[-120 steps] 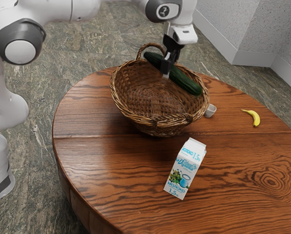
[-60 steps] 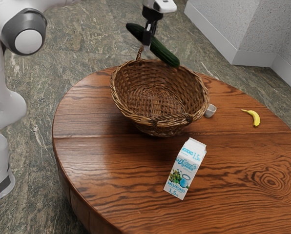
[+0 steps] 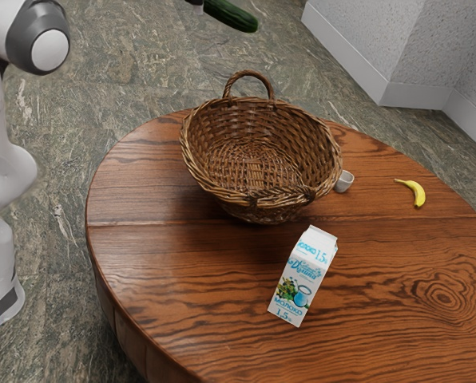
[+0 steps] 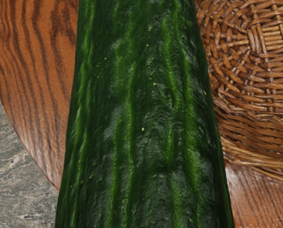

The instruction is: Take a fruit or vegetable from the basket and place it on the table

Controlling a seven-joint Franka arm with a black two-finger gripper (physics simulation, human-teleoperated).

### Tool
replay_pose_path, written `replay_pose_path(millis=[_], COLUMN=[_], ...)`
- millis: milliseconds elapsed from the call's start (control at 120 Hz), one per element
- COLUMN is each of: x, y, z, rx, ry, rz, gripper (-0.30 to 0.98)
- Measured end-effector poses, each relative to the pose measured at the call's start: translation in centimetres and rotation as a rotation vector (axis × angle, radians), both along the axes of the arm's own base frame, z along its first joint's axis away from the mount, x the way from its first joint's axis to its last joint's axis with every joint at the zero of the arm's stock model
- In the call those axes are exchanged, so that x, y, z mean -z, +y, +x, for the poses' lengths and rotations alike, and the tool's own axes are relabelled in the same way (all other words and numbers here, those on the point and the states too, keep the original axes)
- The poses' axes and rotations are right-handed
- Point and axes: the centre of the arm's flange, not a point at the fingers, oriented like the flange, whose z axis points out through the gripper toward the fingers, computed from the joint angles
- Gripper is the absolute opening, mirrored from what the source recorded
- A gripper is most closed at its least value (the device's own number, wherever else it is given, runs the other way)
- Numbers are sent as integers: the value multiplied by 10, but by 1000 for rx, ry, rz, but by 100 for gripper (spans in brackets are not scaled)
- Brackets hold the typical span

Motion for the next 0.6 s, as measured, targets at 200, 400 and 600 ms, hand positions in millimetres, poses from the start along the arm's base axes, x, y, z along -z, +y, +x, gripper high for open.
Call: replay_pose_path(millis=[200,400,600], x=[12,23,31], y=[55,-4,-189], z=[-40,12,98], rx=[-111,42,423], ry=[16,42,71], rz=[-19,-21,6], gripper=[20,19,19])
